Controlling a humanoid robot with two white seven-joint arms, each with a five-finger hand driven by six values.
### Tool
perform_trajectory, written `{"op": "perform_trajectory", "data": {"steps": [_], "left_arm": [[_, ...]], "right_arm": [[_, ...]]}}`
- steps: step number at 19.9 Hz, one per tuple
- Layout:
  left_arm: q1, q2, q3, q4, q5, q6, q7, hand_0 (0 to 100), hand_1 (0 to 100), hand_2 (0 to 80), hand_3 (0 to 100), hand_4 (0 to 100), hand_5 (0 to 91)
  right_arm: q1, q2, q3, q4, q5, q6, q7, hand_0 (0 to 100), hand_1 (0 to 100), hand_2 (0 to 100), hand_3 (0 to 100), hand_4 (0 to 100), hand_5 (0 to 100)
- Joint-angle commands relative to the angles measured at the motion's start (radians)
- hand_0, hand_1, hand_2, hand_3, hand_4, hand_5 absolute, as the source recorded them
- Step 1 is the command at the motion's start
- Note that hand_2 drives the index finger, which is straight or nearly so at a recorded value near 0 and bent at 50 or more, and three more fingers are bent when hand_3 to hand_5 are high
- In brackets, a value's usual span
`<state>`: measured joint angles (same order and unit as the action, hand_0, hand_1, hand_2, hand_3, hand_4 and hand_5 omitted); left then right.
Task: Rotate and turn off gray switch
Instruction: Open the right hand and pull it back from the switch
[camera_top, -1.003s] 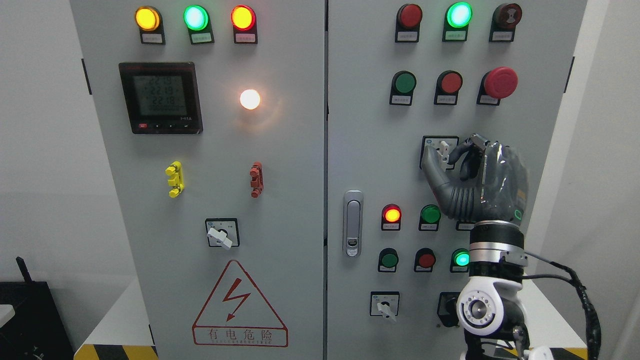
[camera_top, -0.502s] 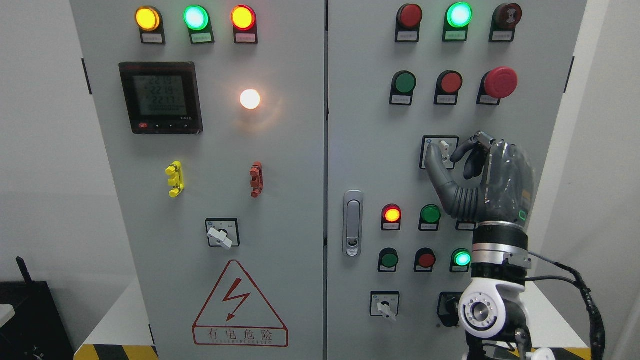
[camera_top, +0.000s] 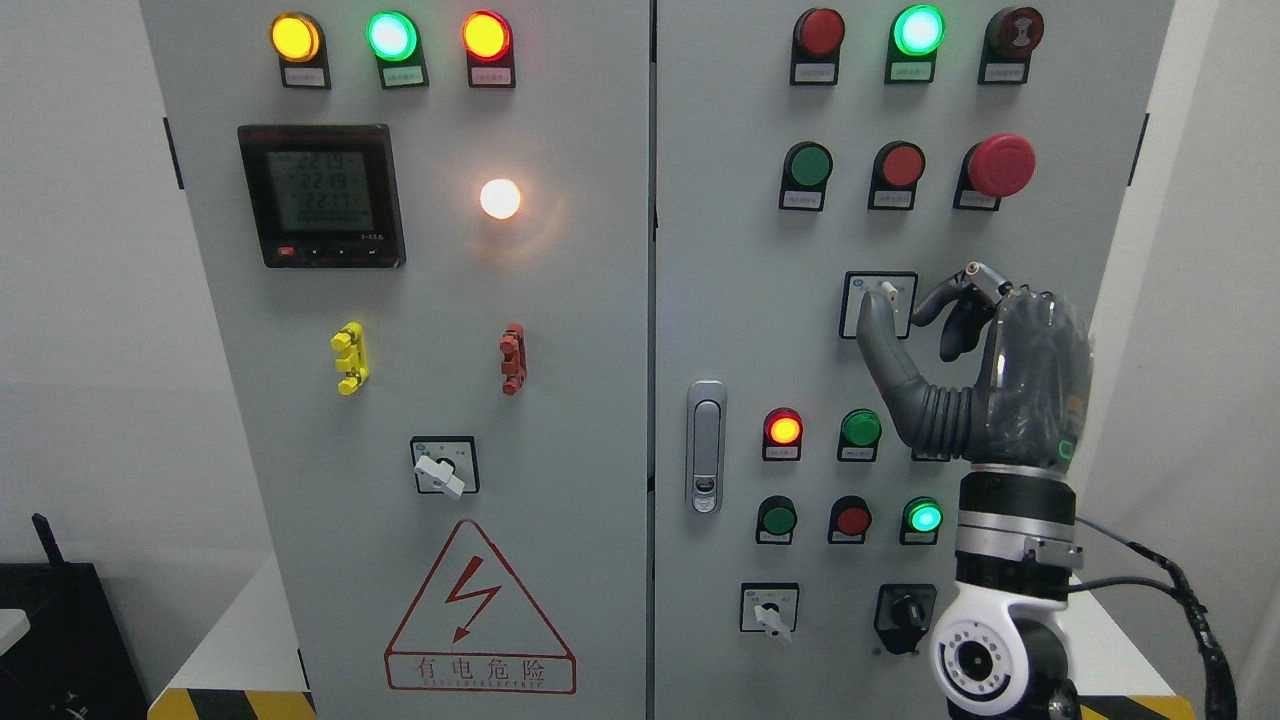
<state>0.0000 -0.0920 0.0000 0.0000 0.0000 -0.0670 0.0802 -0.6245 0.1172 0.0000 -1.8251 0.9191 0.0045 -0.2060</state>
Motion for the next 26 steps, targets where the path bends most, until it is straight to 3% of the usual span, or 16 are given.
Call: {"op": "perform_trajectory", "data": {"steps": [1,2,3,5,7,8,10,12,15,18,26], "left_arm": [[-0.009,0.000,0.008,-0.026,0.020,0.000,0.000,12,39,0.0,0,0,0.0],[-0.009,0.000,0.008,-0.026,0.020,-0.001,0.000,12,39,0.0,0,0,0.0],[-0.009,0.000,0.008,-0.026,0.020,-0.001,0.000,12,39,0.0,0,0,0.0],[-0.009,0.000,0.008,-0.026,0.020,0.001,0.000,12,39,0.0,0,0,0.0],[-0.009,0.000,0.008,-0.026,0.018,0.001,0.000,12,39,0.0,0,0,0.0],[-0.009,0.000,0.008,-0.026,0.020,0.000,0.000,12,39,0.0,0,0,0.0],[-0.009,0.000,0.008,-0.026,0.018,0.001,0.000,12,39,0.0,0,0,0.0],[-0.009,0.000,0.008,-0.026,0.020,0.000,0.000,12,39,0.0,0,0,0.0],[-0.009,0.000,0.008,-0.026,0.020,-0.001,0.000,12,39,0.0,0,0,0.0],[-0.009,0.000,0.008,-0.026,0.018,0.001,0.000,12,39,0.0,0,0,0.0],[-0.009,0.000,0.008,-0.026,0.020,-0.001,0.000,12,39,0.0,0,0,0.0]], "right_arm": [[0.075,-0.054,0.017,-0.092,0.000,-0.070,-0.010,29,35,57,91,80,77],[0.094,-0.069,0.015,-0.105,0.000,-0.087,-0.010,29,35,56,91,76,72],[0.110,-0.085,0.014,-0.114,0.000,-0.101,-0.010,29,34,52,75,56,47],[0.144,-0.123,0.014,-0.141,0.000,-0.116,-0.009,30,33,48,61,42,30],[0.184,-0.157,0.014,-0.172,-0.002,-0.117,-0.009,30,30,34,36,20,7],[0.198,-0.171,0.014,-0.178,-0.002,-0.117,-0.009,31,30,25,24,10,0],[0.215,-0.195,0.015,-0.183,-0.002,-0.121,-0.007,32,26,17,15,1,0],[0.236,-0.217,0.017,-0.186,-0.008,-0.141,-0.007,33,17,12,11,0,0],[0.247,-0.235,0.017,-0.189,-0.026,-0.146,-0.007,23,9,8,8,0,0],[0.253,-0.257,0.018,-0.188,-0.028,-0.146,0.003,15,10,8,7,0,0],[0.275,-0.269,0.023,-0.184,-0.028,-0.141,0.005,11,17,10,9,0,0]]}}
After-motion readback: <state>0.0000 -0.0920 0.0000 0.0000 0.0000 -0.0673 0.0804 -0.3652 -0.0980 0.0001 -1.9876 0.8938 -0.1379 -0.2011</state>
